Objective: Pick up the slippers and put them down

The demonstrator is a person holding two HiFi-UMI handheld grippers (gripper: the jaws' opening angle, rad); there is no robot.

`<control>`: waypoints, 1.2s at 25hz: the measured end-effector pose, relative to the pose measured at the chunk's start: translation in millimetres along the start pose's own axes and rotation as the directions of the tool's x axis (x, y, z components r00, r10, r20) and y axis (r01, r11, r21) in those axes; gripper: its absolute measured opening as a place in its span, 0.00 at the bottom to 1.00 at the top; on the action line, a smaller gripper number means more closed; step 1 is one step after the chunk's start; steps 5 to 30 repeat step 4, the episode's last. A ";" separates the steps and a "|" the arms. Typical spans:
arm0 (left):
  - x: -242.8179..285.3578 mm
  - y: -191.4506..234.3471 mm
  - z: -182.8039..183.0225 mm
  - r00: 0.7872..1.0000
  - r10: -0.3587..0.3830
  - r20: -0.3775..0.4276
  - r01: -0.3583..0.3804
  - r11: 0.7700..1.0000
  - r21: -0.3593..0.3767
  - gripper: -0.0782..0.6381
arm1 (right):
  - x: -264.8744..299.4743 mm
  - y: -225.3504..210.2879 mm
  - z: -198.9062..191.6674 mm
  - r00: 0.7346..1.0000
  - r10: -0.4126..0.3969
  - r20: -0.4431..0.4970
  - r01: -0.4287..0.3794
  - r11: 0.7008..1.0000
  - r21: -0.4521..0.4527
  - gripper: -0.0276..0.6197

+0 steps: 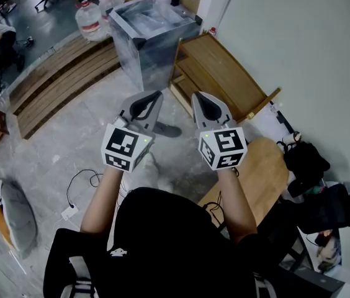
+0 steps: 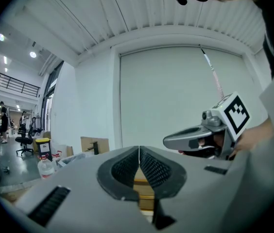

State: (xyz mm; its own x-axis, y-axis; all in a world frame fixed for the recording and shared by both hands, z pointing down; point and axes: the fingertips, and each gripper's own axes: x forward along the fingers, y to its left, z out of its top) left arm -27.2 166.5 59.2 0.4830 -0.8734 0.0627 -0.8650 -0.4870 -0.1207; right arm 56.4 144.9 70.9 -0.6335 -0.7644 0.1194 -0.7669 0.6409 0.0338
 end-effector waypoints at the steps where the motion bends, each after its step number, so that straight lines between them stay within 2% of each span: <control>1: 0.2 -0.4 -0.2 1.000 0.000 0.000 0.000 1.000 0.001 0.12 | -0.3 0.0 -0.5 1.000 0.000 -0.001 0.000 1.000 -0.001 0.04; 30: 0.2 -1.8 -0.5 1.000 -0.001 0.001 0.001 1.000 0.001 0.12 | -1.6 0.0 -1.9 1.000 0.000 -0.003 0.000 1.000 -0.002 0.04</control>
